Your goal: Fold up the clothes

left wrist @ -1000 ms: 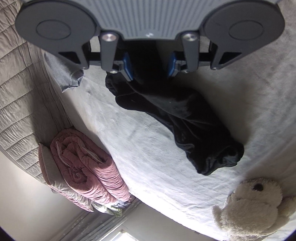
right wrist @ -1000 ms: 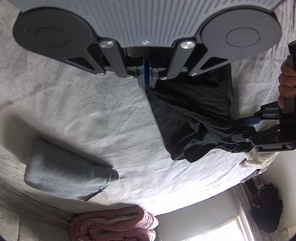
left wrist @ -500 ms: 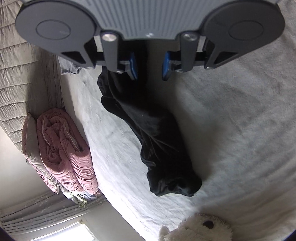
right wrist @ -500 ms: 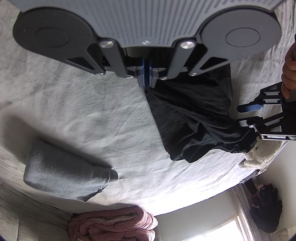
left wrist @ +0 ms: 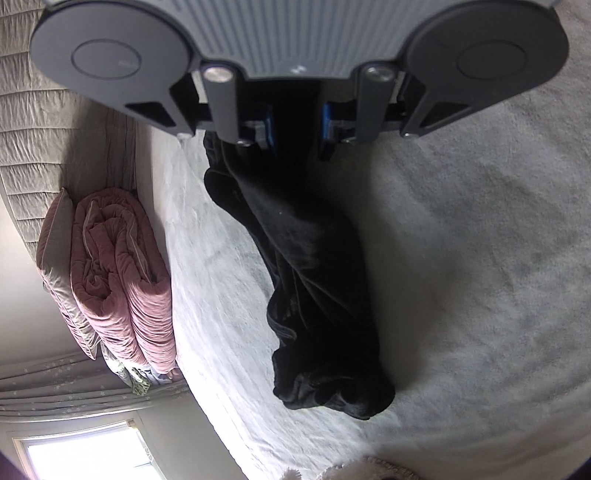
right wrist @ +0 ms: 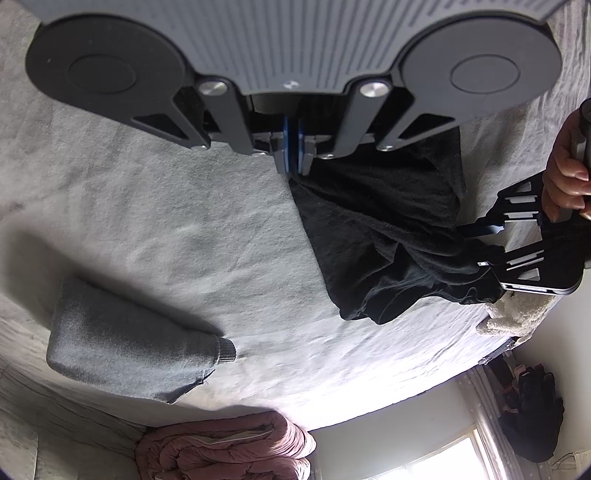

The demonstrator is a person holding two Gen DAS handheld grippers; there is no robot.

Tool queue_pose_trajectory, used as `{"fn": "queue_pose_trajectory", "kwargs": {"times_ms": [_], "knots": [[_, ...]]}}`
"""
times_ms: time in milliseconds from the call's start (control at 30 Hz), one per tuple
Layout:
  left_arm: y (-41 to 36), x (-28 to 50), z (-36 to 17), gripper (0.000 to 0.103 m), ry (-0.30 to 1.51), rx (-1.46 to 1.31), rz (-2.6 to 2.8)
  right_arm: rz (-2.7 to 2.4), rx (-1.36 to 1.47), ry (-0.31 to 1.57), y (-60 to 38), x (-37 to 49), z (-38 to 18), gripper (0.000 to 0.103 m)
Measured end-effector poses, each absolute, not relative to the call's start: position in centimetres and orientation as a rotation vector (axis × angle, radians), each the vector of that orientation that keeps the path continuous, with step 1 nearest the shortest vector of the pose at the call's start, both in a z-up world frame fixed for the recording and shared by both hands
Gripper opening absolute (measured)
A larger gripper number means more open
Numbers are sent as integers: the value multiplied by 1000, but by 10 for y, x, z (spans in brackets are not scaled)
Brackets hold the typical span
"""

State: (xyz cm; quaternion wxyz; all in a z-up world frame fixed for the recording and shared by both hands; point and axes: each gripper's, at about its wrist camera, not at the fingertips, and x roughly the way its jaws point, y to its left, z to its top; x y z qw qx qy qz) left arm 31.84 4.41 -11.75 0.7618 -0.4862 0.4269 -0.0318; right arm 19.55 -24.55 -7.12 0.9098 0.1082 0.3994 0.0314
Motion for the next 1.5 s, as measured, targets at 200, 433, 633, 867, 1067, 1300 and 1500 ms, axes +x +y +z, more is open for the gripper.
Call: {"fn": "queue_pose_trajectory", "kwargs": {"times_ms": [200,433,633,867,1067,1300,1500], "knots": [[42,309,-103,2,885,-984,-44,71,215,814,-246,194,-67,5],[57,275,-71,1,786,-871,-10,101,195,793,-242,187,-59,5],[74,235,-53,1,736,-821,31,156,146,764,-232,174,-48,5],[93,179,-41,1,681,-776,65,239,66,731,-219,150,-40,5],[109,130,-35,1,644,-734,83,326,1,701,-204,126,-39,5],[123,65,-27,1,590,-682,110,442,-71,687,-184,100,-34,5],[133,17,-26,1,594,-629,118,541,-156,723,-167,80,-32,5]]}}
